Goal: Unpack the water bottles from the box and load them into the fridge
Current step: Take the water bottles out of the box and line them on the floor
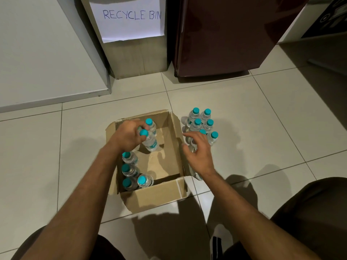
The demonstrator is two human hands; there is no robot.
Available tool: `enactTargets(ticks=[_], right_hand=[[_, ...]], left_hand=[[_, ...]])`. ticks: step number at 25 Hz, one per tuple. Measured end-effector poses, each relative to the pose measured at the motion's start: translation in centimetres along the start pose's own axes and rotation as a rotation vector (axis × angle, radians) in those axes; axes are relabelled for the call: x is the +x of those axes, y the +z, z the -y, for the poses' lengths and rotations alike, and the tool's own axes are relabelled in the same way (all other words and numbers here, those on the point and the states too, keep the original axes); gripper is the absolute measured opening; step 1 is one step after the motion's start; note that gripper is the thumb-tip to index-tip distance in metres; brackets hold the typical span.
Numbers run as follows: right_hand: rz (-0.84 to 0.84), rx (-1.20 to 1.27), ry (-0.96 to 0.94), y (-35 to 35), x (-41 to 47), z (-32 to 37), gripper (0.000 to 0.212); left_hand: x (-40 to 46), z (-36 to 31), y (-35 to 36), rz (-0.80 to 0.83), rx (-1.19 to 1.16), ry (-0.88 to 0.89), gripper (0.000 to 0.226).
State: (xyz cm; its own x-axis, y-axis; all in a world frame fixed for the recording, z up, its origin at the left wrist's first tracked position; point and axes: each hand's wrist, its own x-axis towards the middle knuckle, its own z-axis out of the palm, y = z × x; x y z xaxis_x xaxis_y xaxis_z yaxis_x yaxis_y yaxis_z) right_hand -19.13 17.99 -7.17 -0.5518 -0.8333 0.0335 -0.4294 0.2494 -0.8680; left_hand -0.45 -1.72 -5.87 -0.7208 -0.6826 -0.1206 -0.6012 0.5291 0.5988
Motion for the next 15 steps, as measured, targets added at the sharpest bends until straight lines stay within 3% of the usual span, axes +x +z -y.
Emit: enactTargets(ticks=[3, 5, 11, 15], right_hand=[[0.231, -0.018, 0.022, 1.4, 1.4, 2.1, 0.054], [0.296, -0.014, -0.023, 2.1, 2.0, 3.0, 0.062], [0.213, 0.105, 0.022, 1.2, 1.3, 3.5, 0.053], [0.019, 0.278, 0.137, -1.1, 1.3, 3.6, 0.044]], left_hand=[[-0.4, -3.9, -1.7, 0.037, -0.124, 0.164, 0.026], [-1.0, -5.9, -1.7, 0.059, -0.209, 0.228, 0.027], [-1.5, -8.2, -1.5, 0.041, -0.401, 0.236, 0.032], [-1.5, -8.5, -1.1, -0.075, -0.423, 0.180, 0.037]])
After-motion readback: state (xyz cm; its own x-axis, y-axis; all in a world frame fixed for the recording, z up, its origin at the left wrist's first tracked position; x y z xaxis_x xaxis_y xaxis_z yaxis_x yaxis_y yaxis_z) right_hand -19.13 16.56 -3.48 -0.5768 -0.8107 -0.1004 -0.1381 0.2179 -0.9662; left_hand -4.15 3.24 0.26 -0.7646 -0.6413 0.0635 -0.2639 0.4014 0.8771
